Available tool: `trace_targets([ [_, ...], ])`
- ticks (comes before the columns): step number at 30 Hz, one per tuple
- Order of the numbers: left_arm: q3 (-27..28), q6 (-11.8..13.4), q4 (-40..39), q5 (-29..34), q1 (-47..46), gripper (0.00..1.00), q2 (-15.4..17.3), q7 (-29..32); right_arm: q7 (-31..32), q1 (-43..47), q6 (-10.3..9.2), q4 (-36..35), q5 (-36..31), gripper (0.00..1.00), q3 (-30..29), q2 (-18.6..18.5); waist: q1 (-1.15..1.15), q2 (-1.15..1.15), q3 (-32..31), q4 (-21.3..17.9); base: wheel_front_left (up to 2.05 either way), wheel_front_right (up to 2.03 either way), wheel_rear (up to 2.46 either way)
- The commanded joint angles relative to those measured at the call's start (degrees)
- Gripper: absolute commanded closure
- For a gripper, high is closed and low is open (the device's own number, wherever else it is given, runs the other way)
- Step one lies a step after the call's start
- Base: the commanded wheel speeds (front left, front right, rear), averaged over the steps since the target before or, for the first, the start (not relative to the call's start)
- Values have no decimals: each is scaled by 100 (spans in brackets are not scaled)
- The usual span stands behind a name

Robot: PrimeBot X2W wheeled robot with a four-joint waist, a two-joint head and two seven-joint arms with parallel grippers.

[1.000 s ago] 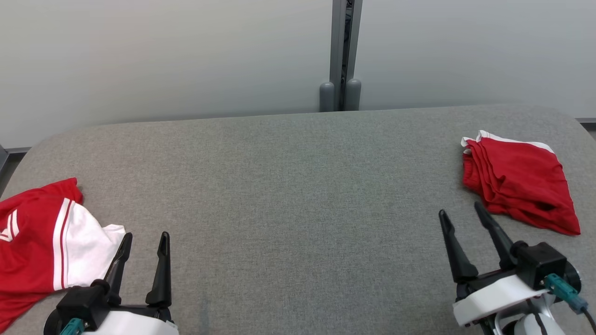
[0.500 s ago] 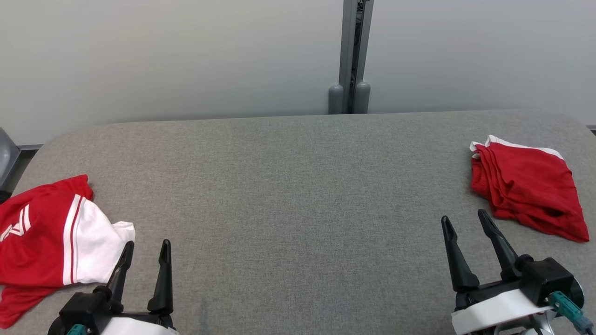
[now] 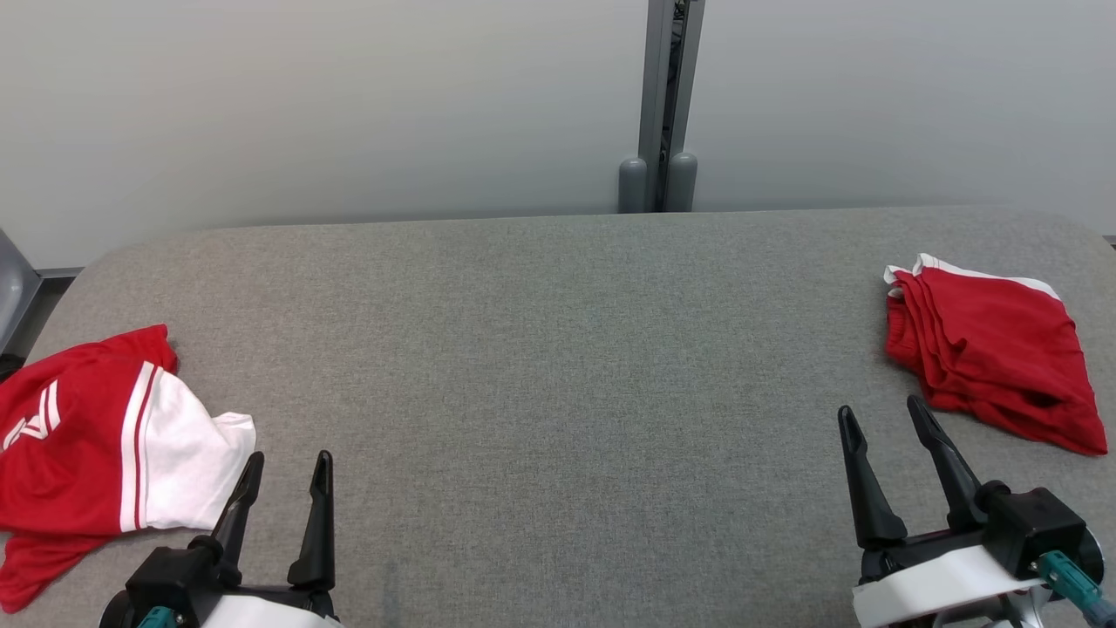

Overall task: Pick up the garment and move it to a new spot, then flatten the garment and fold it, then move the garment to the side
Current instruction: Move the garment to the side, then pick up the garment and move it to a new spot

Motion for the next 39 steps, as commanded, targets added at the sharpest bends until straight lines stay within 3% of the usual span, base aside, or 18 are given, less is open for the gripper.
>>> trace_targets([
  [1, -5, -23, 8, -21, -6, 0, 13, 0, -30, 55, -1, 6, -22, 0, -9, -4, 0, 0, -1, -2, 0, 0, 0],
  [10, 14, -26, 55, 49, -74, 0, 13, 0, -30, 83, -1, 72, 32, 0, 20, 12, 0, 0, -17, 158, 0, 0, 0],
  [28, 118, -6, 192, 121, -228, 0, 13, 0, -30, -47, -1, 261, 207, 0, 219, 21, 0, 0, -55, 1636, 0, 0, 0],
  [39, 127, -17, 222, 143, -242, 0, 13, 0, -30, -103, -1, 309, 208, 0, 304, 19, 0, 0, -54, 1972, 0, 0, 0],
])
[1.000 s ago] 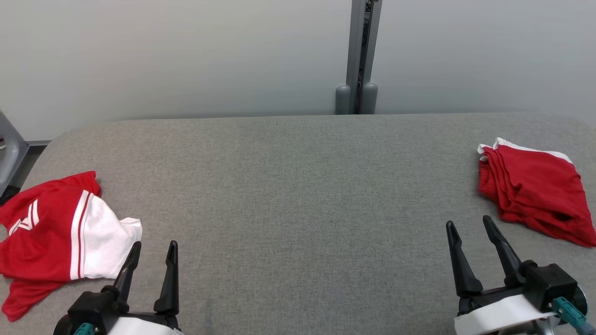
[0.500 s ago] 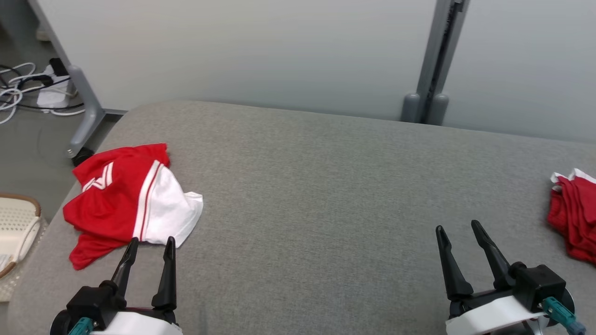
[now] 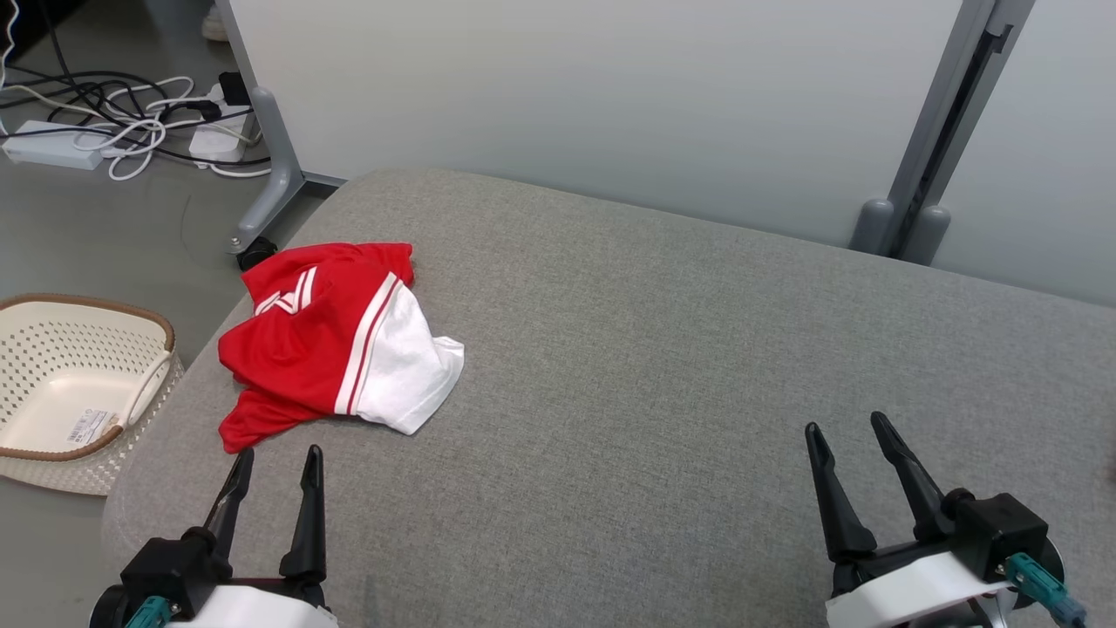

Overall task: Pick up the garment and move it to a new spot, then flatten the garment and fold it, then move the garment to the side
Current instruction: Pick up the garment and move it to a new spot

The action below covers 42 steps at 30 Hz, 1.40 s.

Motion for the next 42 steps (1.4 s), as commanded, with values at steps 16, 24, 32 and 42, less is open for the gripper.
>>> trace_targets([
  [16, 15, -24, 163, -179, -492, 0, 139, 30, -29, -254, -1, 99, -78, 0, 222, -29, 0, 0, 255, -262, 0, 0, 0],
  [24, -103, -24, 585, -739, -1675, 0, 879, 1001, -29, -479, 0, 158, -256, 0, 160, -32, 0, 0, 575, -599, 0, 0, 0],
  [32, -332, -24, 1356, -1812, -2903, 0, 1787, 2164, -30, -729, -1, 140, -313, 0, 244, -32, 0, 0, 960, -999, 0, 0, 0],
  [42, -900, -24, 2582, -2950, -3950, 0, 2600, 3086, -29, -1094, -1, 126, -414, 0, 370, -30, 0, 0, 1533, -1533, 0, 0, 0],
])
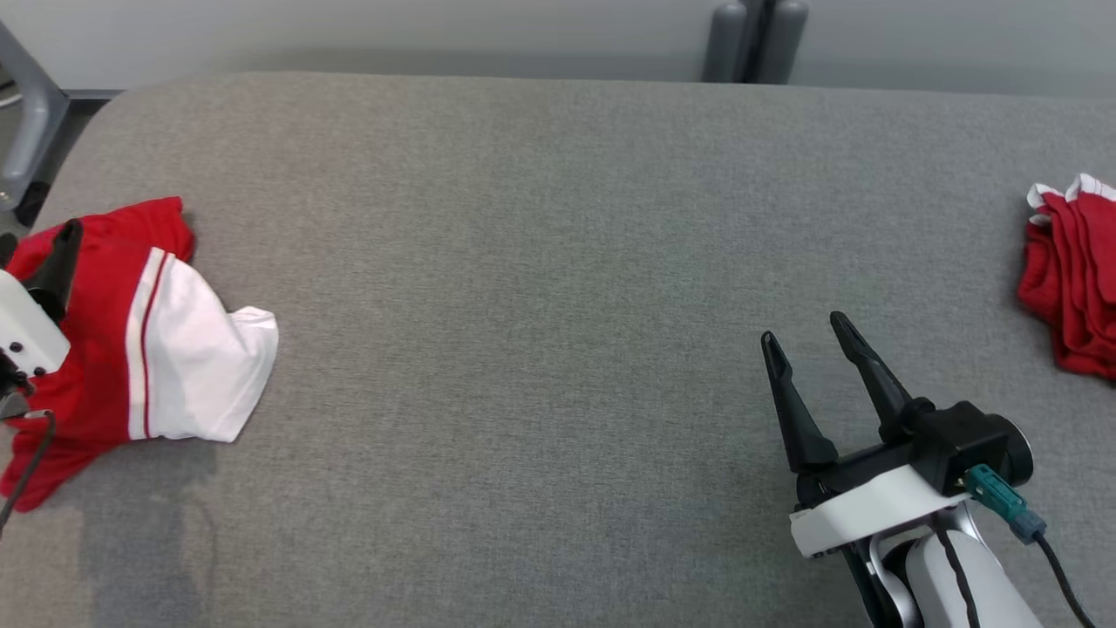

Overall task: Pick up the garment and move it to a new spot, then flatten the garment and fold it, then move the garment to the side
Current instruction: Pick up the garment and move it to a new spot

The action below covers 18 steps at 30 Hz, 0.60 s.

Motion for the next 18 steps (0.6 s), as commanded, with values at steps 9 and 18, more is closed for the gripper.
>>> trace_targets([
  [9, -570, -2, 1123, -767, -378, 0, 455, 562, -29, -244, -1, -118, 48, 0, 13, -30, 0, 0, 548, -605, 0, 0, 0],
  [18, -1115, 0, 1605, -1263, -353, 0, 662, 1148, -29, -268, -1, -204, 60, 0, 4, -31, 0, 0, 756, -727, 0, 0, 0],
])
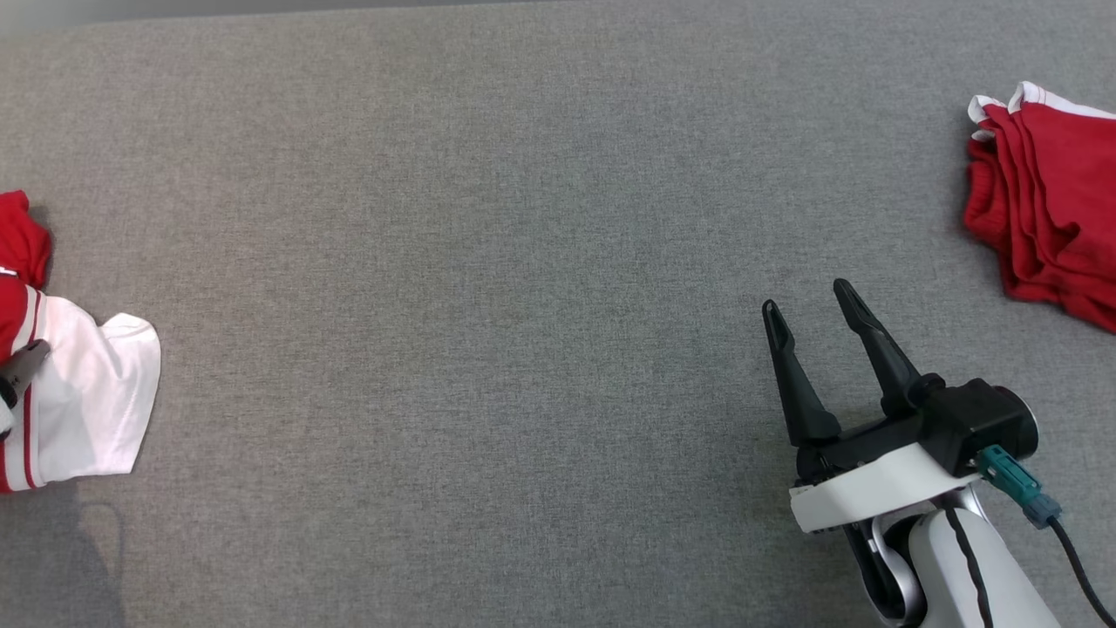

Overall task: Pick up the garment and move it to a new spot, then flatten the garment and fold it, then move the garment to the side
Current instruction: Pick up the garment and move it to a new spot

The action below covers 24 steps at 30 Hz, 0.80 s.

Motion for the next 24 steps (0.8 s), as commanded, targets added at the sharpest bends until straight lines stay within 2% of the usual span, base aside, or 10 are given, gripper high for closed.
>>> trace_targets([
  [1, -59, 2, 35, -55, -66, 5, 27, -24, -30, -45, 0, -21, -10, 0, -17, -29, 0, 0, 32, 2, 0, 0, 0],
  [2, -106, 2, 39, -93, -90, 23, 41, -25, -30, -53, -1, -28, -11, 0, -27, -29, 0, 0, 48, 8, 0, 0, 0],
  [3, -152, 2, 30, -129, -116, 52, 51, -50, -30, -64, -1, -29, -6, 0, -32, -29, 0, 0, 60, 16, 0, 0, 0],
  [4, -198, 2, 5, -161, -136, 72, 65, -91, -30, -77, -1, -28, 2, 0, -31, -28, 0, 0, 67, 26, 0, 0, 0],
  [5, -245, 2, -12, -192, -150, 98, 88, -134, -30, -90, -1, -20, 11, 0, -29, -28, 0, 0, 66, 36, 0, 0, 0],
  [6, -302, 2, -21, -194, -154, 100, 111, -191, -30, -95, -1, -9, 25, 0, -23, -29, 0, 0, 48, 46, 0, 0, 0],
  [14, -840, 2, -217, -156, -182, 100, 339, -673, -30, 25, -1, 89, 247, 0, 27, -30, 0, 0, -424, 80, 0, 0, 0],
  [24, -1723, 2, -1235, 21, -534, 100, 540, -1002, -30, 283, -1, 185, 504, 0, 45, -31, 0, 0, -1184, -15, 0, 0, 0],
])
